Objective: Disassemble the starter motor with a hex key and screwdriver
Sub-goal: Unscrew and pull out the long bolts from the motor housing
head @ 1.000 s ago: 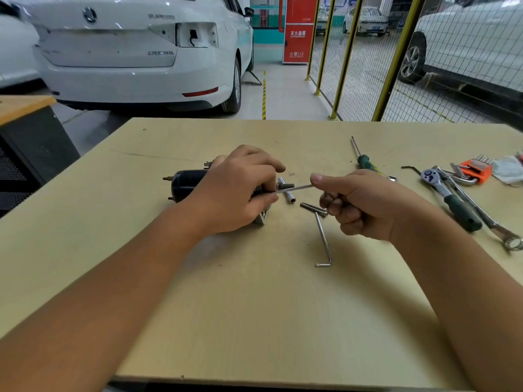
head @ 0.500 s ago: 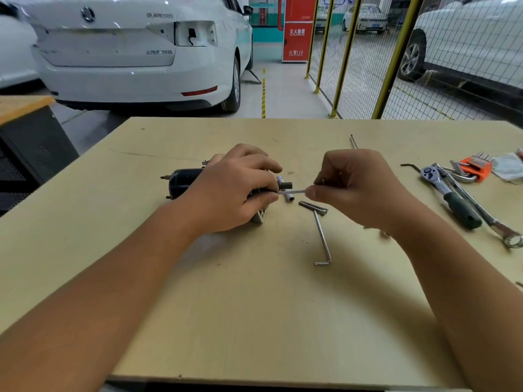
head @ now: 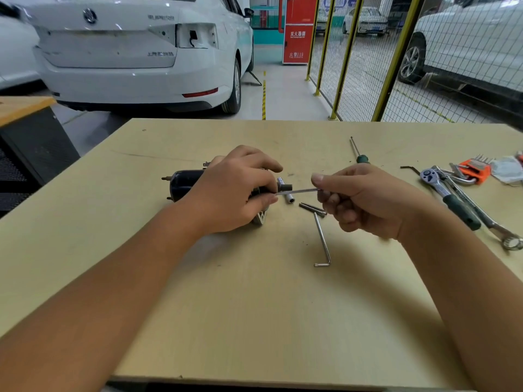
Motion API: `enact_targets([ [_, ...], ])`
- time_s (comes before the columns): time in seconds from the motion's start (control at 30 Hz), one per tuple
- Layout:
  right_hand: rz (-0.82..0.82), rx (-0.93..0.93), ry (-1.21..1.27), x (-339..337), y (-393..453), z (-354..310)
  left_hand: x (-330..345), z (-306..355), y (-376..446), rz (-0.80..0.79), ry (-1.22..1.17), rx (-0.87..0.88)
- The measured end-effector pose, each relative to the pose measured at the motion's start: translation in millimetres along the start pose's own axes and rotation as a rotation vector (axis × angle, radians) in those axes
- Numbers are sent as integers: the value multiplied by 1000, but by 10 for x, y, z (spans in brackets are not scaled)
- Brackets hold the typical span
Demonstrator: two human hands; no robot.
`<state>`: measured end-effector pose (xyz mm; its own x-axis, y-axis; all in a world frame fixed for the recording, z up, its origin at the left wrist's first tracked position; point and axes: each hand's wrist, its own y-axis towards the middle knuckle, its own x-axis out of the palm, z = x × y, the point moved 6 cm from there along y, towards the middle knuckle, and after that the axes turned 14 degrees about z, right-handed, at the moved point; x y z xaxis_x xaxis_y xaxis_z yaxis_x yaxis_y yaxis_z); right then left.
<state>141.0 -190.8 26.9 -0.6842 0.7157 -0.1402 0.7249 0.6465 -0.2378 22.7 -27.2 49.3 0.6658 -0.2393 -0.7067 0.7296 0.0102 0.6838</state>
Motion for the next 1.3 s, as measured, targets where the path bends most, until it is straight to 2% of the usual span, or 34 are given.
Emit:
enact_targets([
  [0.1,-24,-149,-92,-9,-35,-51,-3,-23,-3,0,-24,-18],
  [0.23,169,-593,-596,2,-58,-210,-5,-41,-18,-12,-21,-19],
  [0.3,235,-681,-681,13,-40,-234,4,-29,-22,-12,-20,-17],
  [0.37,265,-668,-664,3,-20,-221,8,-27,-17,-3,-22,-18],
  [0.5,241,-217,-343,-34,53,-36,-7,-57,11,4,-33,-38],
  [0.6,213,-13,-213,14,67,72,-13,-51,15,11,-42,-34],
  [0.7,203,77,-283,9,53,113,-5,-44,10,14,-45,-36],
  [0.97,118,204,-128,31,31,172,14,-65,5,15,-49,-20],
  [1.07,105,205,-68,46,60,194,17,-81,-5,15,-42,-25],
  [1.13,87,140,0,55,83,168,17,-80,-5,12,-41,-19],
  [1.2,84,-41,-22,45,80,73,16,-80,-6,6,-45,-18],
  [1.3,163,-450,-272,11,-1,-144,20,-86,-17,-13,-47,-20],
])
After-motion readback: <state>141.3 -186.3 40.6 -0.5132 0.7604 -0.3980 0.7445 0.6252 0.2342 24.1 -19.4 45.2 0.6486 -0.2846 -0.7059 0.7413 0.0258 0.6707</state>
